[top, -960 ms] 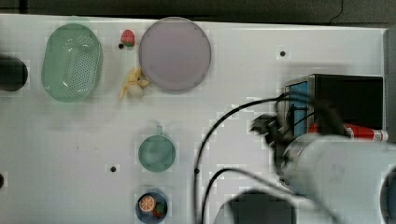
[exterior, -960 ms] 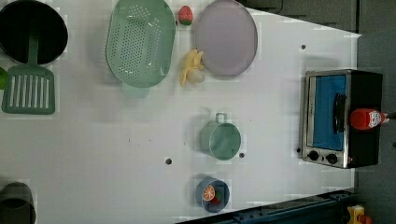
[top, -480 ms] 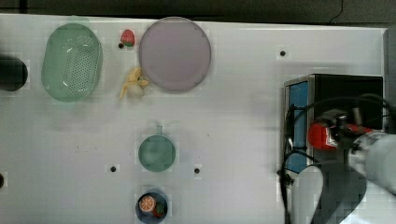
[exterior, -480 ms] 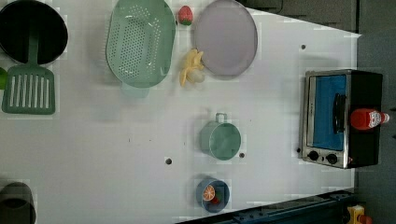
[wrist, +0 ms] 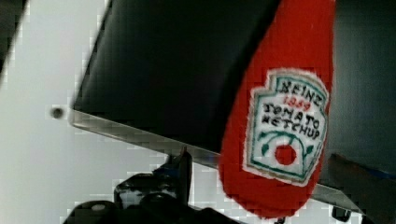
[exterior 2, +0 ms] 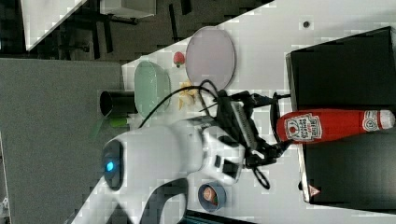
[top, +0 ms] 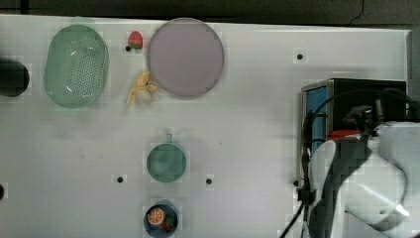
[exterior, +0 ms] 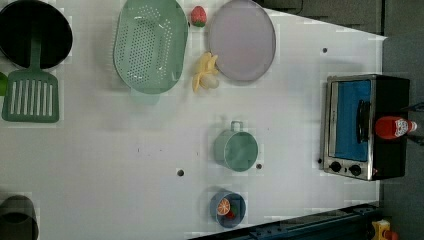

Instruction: Pick Ketchup from oven and place it on table.

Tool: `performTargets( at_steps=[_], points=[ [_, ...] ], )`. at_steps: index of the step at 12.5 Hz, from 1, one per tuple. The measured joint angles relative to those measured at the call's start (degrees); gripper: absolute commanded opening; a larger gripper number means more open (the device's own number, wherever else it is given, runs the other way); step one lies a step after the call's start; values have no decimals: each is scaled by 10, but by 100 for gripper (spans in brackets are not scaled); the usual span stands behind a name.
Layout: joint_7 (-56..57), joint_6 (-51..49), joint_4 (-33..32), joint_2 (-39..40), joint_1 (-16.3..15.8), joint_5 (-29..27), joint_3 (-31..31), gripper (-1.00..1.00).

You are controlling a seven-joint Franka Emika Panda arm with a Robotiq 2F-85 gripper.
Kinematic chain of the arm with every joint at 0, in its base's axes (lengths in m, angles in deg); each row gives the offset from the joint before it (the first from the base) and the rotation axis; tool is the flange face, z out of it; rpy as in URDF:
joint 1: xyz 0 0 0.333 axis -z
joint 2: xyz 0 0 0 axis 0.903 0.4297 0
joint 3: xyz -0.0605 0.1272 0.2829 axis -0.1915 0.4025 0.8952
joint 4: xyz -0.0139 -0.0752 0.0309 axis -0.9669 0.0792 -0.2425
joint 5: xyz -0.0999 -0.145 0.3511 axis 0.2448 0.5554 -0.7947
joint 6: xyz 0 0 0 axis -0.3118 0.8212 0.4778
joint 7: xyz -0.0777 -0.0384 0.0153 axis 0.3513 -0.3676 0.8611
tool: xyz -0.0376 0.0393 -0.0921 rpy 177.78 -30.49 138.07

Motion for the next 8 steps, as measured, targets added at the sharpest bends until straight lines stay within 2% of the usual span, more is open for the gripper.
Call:
performTargets(
  at_steps=[2,3,5,6,7,8],
  points=[
    [0,0,-1,28,-6,-14,-20,100],
    [0,3,-8,38,9,-26,-23,100],
    [0,8,1,36,18,-72,-28,100],
    [0,22,1,37,17,-60,-33,98],
    [0,46,1,47,11,-59,-50,78],
    [0,47,2,52,14,-60,-55,40]
  ],
)
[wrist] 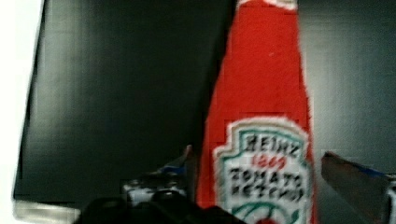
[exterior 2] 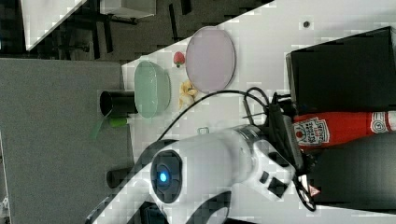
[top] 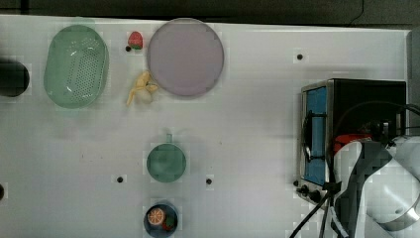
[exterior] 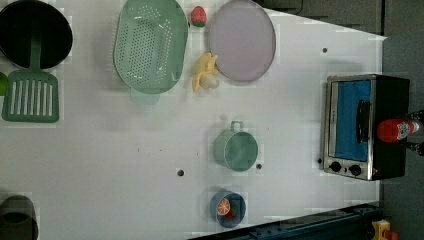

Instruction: Pick Ketchup from oven and place it on table.

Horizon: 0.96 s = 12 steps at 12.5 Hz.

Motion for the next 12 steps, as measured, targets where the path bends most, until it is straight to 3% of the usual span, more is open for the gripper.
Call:
performTargets(
  at_steps=[2,6,9,12],
  points=[
    [0,0,0,2,13,-20,-3,1],
    [0,-12,12,-7,9,-19,12,1],
    [0,-126,67,-24,4,1,41,1],
    [-10,-204,71,-107,-11,-3,105,1]
  ],
)
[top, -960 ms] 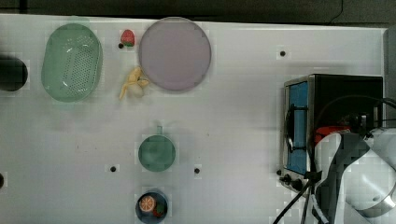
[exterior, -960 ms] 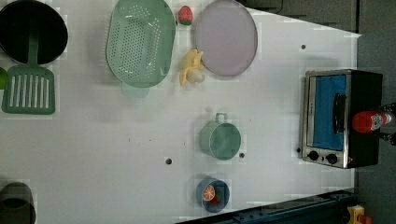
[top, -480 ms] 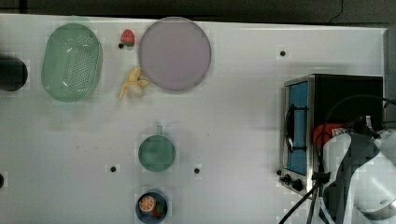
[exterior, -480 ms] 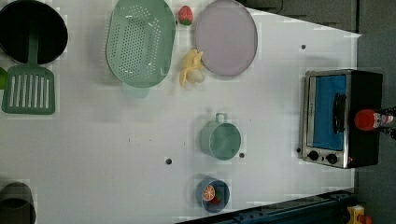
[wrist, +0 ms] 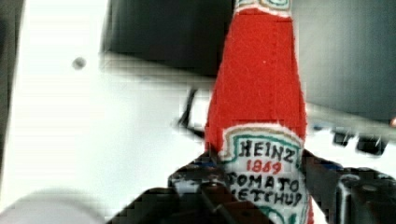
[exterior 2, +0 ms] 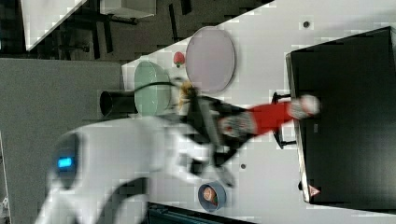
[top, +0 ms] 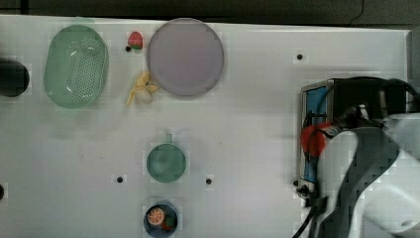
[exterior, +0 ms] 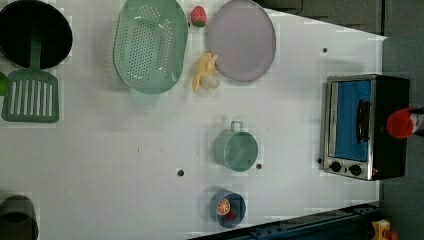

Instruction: Pick Ketchup from oven and place it on table.

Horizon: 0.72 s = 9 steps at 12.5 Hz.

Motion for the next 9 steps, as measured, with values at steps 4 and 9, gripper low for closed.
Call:
performTargets(
  at_steps=[4,9],
  points=[
    [-70,-17,2,-72,-15,0,139,1],
    [-192,14,-140,-54,-49,-1,212,1]
  ],
)
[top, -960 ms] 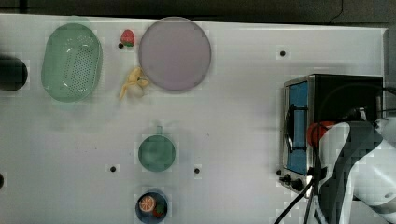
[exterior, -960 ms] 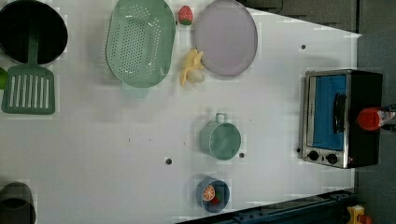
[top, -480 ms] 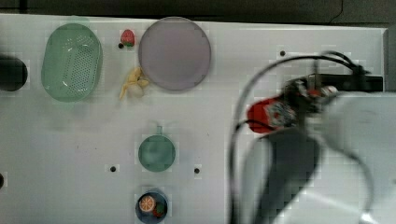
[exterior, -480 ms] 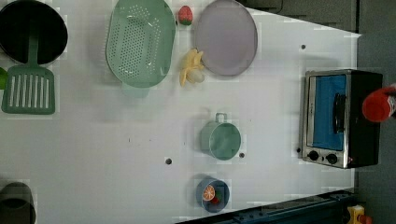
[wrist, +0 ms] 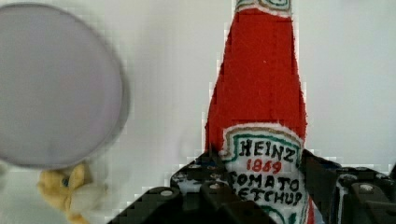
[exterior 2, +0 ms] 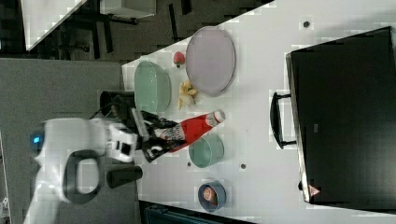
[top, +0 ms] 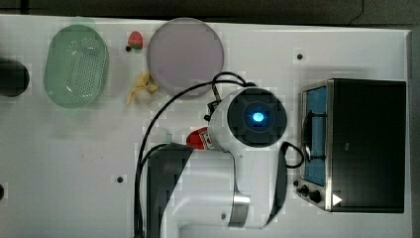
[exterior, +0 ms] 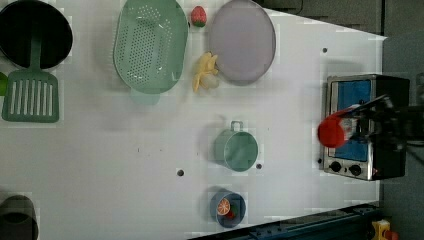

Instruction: Pick Ketchup from oven and place it on table.

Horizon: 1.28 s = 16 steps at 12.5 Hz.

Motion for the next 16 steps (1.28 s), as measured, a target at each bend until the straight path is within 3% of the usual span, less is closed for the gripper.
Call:
performTargets(
  at_steps=[2,5,7,8,10,13,16],
  points=[
    [-26,74,-27,43,18,21,20,1],
    [-55,141,-95,98,13,24,16,1],
    [-65,222,-104,182,24,10,12,1],
    [-73,254,-103,221,29,30,3,1],
    [-76,317,-104,247,25,30,-2,1],
    [-76,313,-98,245,28,20,17,3],
    [-76,311,-101,232,20,29,18,77]
  ],
)
